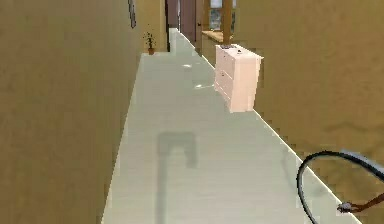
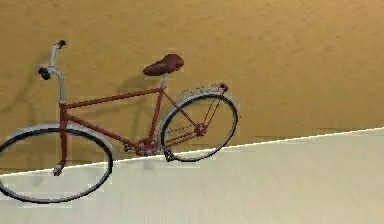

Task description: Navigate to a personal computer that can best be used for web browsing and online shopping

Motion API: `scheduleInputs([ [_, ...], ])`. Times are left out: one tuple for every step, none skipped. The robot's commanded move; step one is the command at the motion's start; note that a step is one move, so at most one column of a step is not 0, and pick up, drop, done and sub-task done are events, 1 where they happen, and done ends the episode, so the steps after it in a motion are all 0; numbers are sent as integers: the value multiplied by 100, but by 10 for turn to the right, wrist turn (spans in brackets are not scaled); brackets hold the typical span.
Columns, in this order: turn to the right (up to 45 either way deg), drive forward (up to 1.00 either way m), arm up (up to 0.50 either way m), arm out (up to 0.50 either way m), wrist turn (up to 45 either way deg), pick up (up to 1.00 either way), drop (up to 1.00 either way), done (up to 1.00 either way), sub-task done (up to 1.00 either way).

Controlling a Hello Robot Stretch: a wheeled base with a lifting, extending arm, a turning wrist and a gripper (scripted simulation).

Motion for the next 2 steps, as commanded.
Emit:
scheduleInputs([
  [0,100,0,0,0,0,0,0,0],
  [0,100,0,0,0,0,0,0,0],
])
